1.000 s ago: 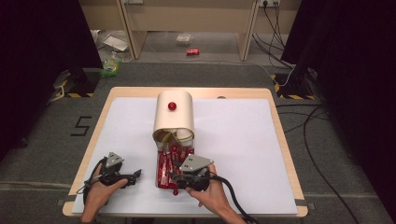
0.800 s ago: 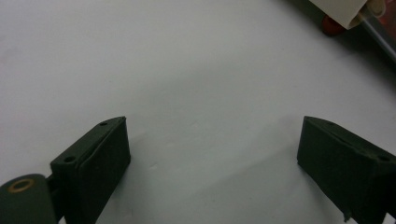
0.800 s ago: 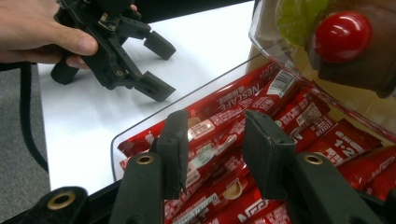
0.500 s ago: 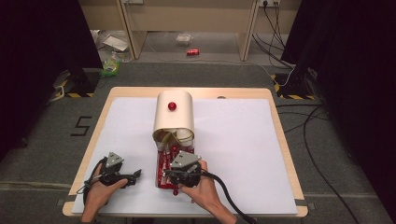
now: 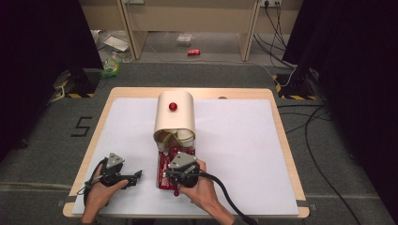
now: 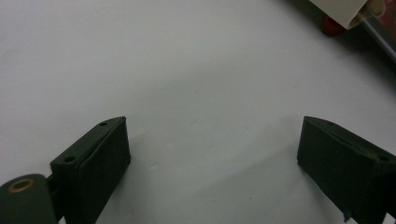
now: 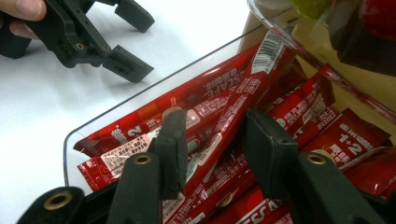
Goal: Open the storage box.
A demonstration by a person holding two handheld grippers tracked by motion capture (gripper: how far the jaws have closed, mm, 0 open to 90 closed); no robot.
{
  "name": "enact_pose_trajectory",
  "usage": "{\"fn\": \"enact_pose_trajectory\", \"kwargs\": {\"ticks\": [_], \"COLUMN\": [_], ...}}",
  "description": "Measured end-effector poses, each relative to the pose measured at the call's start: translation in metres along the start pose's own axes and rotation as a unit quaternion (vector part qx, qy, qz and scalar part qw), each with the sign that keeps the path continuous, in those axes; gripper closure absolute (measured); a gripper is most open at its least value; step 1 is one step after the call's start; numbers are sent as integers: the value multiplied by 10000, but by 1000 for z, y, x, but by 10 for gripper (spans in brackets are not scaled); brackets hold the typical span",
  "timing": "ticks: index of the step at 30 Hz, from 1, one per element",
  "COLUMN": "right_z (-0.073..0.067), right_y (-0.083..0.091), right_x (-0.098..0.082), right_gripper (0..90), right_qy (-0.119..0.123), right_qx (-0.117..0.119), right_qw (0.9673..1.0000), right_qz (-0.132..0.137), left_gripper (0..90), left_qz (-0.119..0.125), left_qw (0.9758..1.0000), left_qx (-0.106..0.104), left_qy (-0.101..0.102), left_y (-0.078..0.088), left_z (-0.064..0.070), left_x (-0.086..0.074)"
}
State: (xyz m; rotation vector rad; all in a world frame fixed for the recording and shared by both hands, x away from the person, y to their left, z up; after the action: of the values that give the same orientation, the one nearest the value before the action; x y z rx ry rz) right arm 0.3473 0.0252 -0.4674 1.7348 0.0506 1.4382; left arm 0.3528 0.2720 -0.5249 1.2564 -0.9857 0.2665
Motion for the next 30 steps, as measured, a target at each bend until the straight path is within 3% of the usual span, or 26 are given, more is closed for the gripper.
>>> {"fn": "enact_pose_trajectory", "kwargs": {"ticks": [10,30], "right_z": [5,11], "right_y": [3,7], "right_x": [-1,-1], "right_gripper": [706,751], "right_qy": [32,-131], "right_qx": [-44,18], "right_qw": [10000,9999], "right_qz": [34,63], "left_gripper": [87,87], "left_qz": [-1,-2], "left_qw": [10000,10000], "left_qx": [0,-3], "left_qy": [-6,-2], "left_y": [0,0], "left_z": [0,0], "left_x": [0,0]}}
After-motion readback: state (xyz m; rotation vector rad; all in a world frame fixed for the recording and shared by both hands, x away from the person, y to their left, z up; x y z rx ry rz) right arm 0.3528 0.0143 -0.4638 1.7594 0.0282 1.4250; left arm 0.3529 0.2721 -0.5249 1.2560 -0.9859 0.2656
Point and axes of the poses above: each handheld gripper's, and its own axes: y roughly backward along the jaws, x roughly out of its top, z roughly to its right, the point moved 3 cm from there along -y, roughly forward along the jaws, and after that the axes turned 5 degrees about -y, right-handed, at the moved point
